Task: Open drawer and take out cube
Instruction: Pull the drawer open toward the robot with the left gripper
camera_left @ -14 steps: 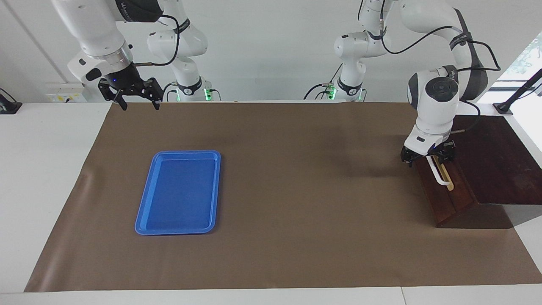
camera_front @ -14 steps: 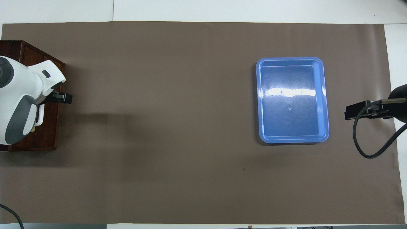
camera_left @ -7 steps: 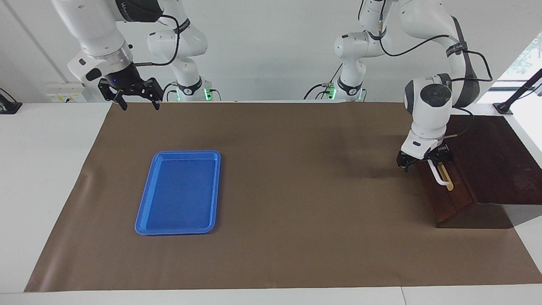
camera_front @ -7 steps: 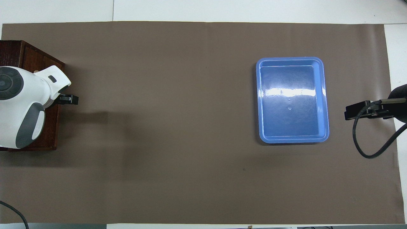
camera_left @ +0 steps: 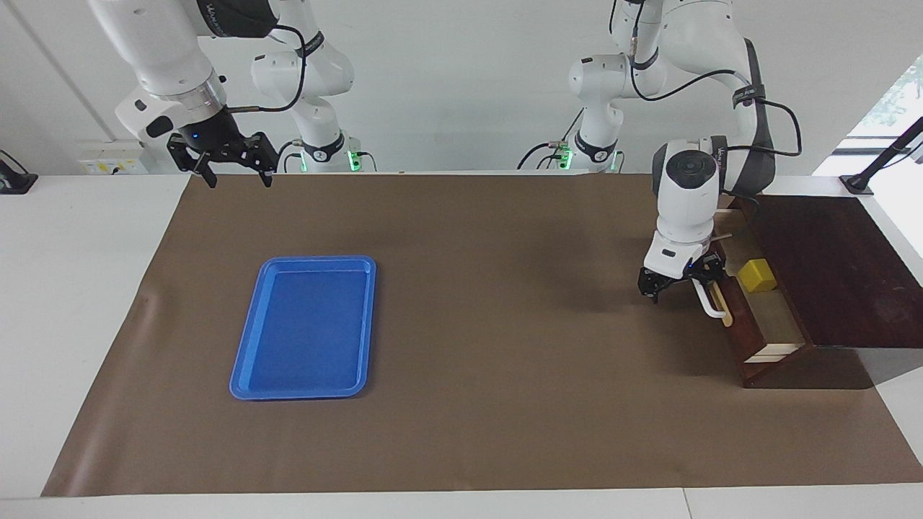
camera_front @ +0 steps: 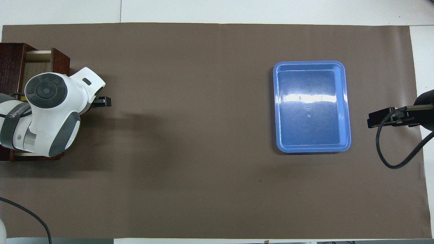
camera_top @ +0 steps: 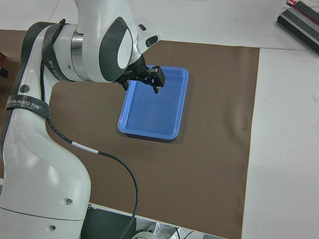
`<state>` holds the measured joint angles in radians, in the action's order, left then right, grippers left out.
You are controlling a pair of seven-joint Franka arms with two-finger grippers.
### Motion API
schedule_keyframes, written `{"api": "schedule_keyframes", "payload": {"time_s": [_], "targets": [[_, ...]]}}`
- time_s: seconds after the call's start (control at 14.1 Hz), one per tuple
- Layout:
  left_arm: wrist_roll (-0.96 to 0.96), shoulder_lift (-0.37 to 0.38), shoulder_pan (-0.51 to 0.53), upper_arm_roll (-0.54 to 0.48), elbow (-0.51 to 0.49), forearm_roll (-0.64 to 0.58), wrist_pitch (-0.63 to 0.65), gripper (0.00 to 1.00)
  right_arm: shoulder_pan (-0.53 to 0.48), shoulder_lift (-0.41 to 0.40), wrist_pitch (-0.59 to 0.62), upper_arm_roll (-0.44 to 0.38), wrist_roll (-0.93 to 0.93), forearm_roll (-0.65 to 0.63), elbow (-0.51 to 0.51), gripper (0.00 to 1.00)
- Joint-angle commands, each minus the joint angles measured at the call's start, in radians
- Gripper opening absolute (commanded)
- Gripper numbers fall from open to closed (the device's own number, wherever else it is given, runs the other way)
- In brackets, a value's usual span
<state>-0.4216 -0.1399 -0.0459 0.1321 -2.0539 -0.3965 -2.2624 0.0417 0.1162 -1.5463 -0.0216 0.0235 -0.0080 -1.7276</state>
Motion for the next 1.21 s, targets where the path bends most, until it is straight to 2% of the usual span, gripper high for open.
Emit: {"api": "schedule_keyframes", "payload": {"time_s": [0.0, 0.78, 1.14], "targets": [[-0.075, -0.035, -0.035, 0.047, 0.034, 0.084, 0.006, 1.00, -0.017, 0.020, 0.006, 0.012, -0.025, -0.015, -0.020, 1.00], [-0.102, -0.035, -0.035, 0.098, 0.038, 0.110, 0.040, 1.00, -0.017, 0.020, 0.006, 0.012, -0.025, -0.015, -0.020, 1.00], [-0.098, -0.037, -0.031, 0.099, 0.176, 0.111, 0.225, 1.00, -0.017, 0.020, 0.005, 0.012, -0.025, -0.015, -0.020, 1.00]]}}
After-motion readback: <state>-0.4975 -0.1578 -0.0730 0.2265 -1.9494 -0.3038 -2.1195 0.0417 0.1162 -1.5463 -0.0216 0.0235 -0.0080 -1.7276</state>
